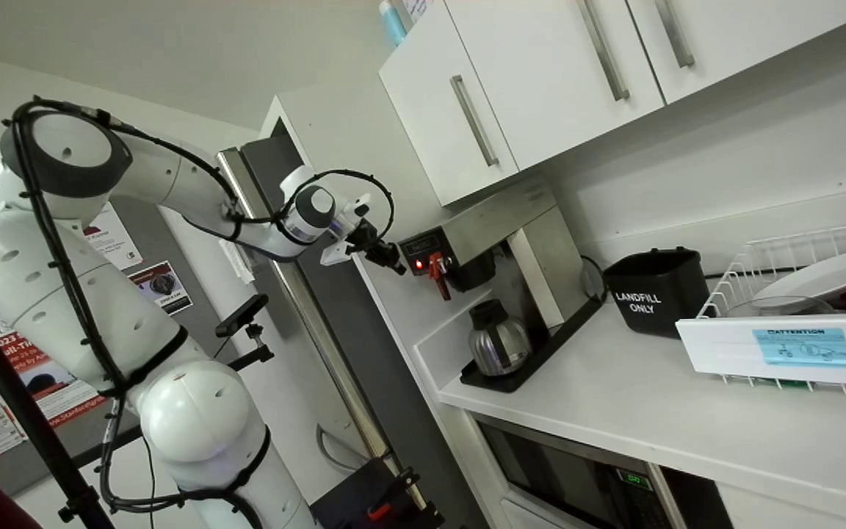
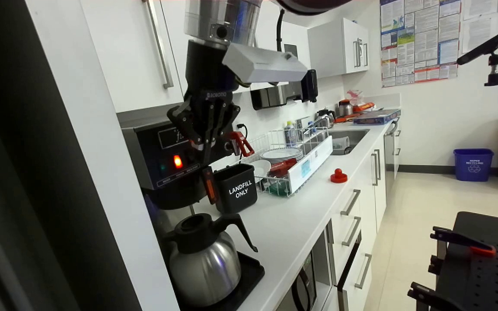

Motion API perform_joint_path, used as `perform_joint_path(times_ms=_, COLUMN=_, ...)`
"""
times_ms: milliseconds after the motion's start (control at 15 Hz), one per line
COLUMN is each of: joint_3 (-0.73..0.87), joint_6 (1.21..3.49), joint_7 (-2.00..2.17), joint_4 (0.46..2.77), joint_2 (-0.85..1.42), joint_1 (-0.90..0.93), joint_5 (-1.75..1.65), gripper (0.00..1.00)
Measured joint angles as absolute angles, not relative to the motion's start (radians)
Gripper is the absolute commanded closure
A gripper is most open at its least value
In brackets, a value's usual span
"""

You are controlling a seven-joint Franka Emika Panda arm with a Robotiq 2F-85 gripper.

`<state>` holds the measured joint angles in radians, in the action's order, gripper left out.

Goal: Turn off the coffee maker

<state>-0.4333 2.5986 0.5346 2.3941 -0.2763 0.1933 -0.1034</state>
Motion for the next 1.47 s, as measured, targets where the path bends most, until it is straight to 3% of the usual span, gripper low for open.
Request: perform_joint_path(times_ms=1467, joint_3=-0.366, joint_6=2.771, joint_7=0.456, joint_4=2.382, joint_2=-0.18, joint_1=0.212, joint_5=0.029, gripper=1.0)
